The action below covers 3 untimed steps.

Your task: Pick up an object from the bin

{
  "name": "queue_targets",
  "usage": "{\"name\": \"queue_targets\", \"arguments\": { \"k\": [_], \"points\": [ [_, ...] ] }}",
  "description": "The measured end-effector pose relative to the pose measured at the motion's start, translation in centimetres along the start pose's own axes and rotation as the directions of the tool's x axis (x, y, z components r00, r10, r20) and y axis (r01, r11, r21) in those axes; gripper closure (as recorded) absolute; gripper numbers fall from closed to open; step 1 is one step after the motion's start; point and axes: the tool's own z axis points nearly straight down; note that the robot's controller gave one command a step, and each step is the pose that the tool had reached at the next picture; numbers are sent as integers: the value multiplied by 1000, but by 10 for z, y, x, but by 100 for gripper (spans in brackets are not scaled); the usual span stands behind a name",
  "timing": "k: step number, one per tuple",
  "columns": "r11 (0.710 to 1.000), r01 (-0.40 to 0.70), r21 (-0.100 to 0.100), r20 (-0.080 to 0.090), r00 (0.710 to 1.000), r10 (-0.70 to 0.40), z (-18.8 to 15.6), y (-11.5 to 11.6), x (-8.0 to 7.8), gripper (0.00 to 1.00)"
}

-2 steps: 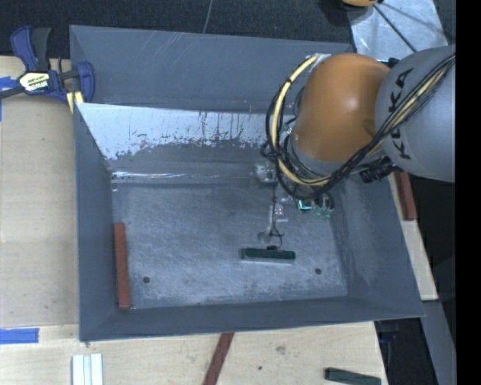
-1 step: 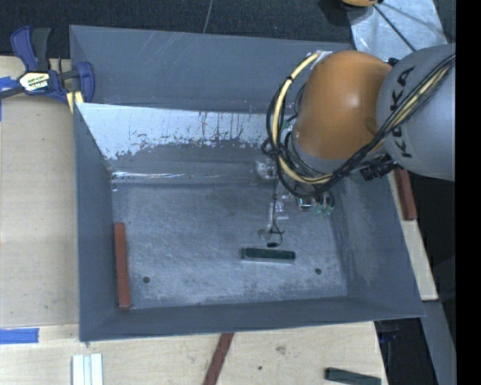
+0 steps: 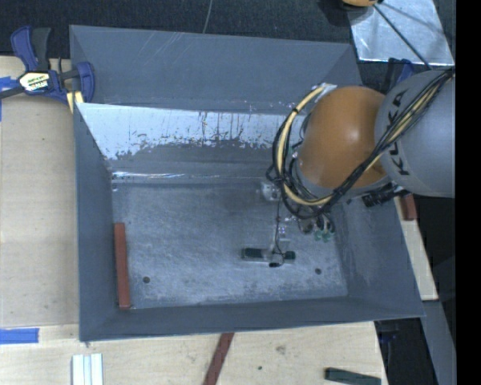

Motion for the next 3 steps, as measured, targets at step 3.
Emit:
{"name": "queue_targets", "arguments": {
  "k": [3],
  "points": [
    [995, 98, 2, -5, 995, -98, -95, -66, -30, 100]
  ]
}}
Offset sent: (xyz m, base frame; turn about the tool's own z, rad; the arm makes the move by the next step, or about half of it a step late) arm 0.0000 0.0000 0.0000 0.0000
